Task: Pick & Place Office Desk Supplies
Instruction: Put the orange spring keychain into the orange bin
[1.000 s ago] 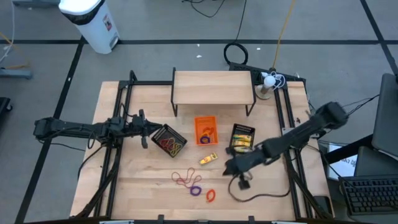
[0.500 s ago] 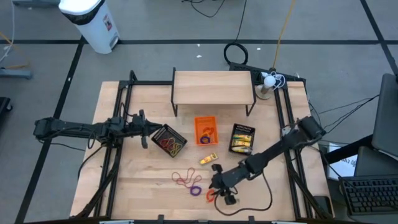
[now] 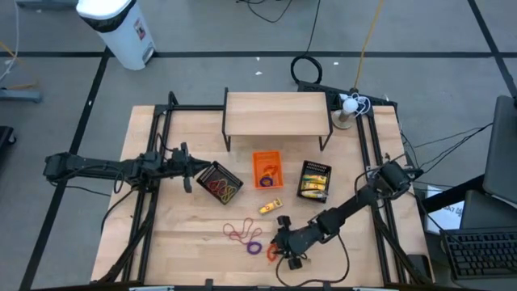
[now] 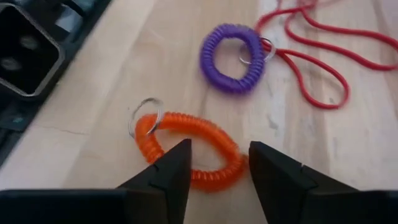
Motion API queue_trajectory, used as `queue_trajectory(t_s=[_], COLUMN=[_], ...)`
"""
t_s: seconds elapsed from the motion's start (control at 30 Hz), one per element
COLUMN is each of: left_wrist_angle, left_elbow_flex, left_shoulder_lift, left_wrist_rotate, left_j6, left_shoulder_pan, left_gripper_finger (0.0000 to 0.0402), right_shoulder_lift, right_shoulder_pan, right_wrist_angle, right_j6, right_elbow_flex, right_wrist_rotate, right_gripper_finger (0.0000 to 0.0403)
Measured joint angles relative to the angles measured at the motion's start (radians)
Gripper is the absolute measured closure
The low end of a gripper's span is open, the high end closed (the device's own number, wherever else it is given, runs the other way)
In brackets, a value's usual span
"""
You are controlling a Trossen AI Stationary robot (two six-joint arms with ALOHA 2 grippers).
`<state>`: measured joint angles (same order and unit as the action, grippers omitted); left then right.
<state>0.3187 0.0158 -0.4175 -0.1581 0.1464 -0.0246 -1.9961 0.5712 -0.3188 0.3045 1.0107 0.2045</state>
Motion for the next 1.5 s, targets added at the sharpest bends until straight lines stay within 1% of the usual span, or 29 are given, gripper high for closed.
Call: queue_trajectory(t_s=[0.1, 0.17, 0.23, 0.37, 0.4, 0.53, 0.67, 0.77, 0.87, 0.93, 1.07, 1.17, 1.27, 1.37, 1.5], left_wrist_angle=[0.000, 0.000, 0.000, -0.002, -0.002, -0.002, -0.001, 0.000, 0.000, 0.000, 0.001, 0.001, 0.001, 0.001, 0.000], left_elbow_flex=[0.000, 0.000, 0.000, 0.000, 0.000, 0.000, 0.000, 0.000, 0.000, 0.000, 0.000, 0.000, 0.000, 0.000, 0.000], left_shoulder_lift=[0.000, 0.000, 0.000, 0.000, 0.000, 0.000, 0.000, -0.001, -0.001, -0.001, -0.001, -0.001, -0.001, -0.001, -0.001], left_wrist_rotate=[0.000, 0.000, 0.000, 0.000, 0.000, 0.000, -0.001, -0.001, -0.001, -0.001, -0.001, -0.001, -0.002, -0.002, -0.002], left_j6=[-0.009, -0.010, -0.011, -0.013, -0.014, -0.033, -0.039, -0.040, -0.047, -0.048, -0.064, -0.078, -0.094, -0.099, -0.112], left_shoulder_pan=[0.000, 0.000, 0.000, 0.000, 0.000, 0.000, 0.000, 0.000, 0.000, 0.000, 0.000, 0.000, 0.000, 0.000, 0.000], left_gripper_finger=[0.0379, 0.0379, 0.0382, 0.0394, 0.0397, 0.0396, 0.0381, 0.0379, 0.0385, 0.0391, 0.0399, 0.0391, 0.0380, 0.0377, 0.0376], right_shoulder_lift=[0.000, 0.001, 0.000, 0.000, 0.000, 0.017, 0.104, 0.207, 0.346, 0.433, 0.622, 0.774, 0.921, 1.070, 1.264], right_shoulder_pan=[-0.008, -0.018, -0.025, -0.040, -0.042, -0.047, -0.048, -0.050, -0.050, -0.054, -0.070, -0.094, -0.117, -0.144, -0.170], right_wrist_angle=[0.037, 0.075, 0.118, 0.181, 0.188, 0.189, 0.196, 0.223, 0.234, 0.253, 0.222, 0.209, 0.211, 0.194, 0.194], right_j6=[-0.001, 0.008, 0.021, 0.040, 0.045, 0.047, -0.008, -0.059, -0.113, -0.146, -0.203, -0.227, -0.238, -0.252, -0.276], right_elbow_flex=[0.002, 0.002, 0.001, 0.000, 0.000, -0.001, -0.007, -0.011, -0.005, -0.009, -0.039, -0.085, -0.147, -0.221, -0.337], right_wrist_rotate=[0.009, 0.003, -0.005, -0.040, -0.042, -0.051, -0.052, -0.042, -0.003, 0.006, 0.033, 0.043, 0.084, 0.093, 0.146], right_gripper_finger=[0.0268, 0.0286, 0.0312, 0.0380, 0.0388, 0.0390, 0.0396, 0.0400, 0.0402, 0.0402, 0.0402, 0.0402, 0.0402, 0.0402, 0.0402])
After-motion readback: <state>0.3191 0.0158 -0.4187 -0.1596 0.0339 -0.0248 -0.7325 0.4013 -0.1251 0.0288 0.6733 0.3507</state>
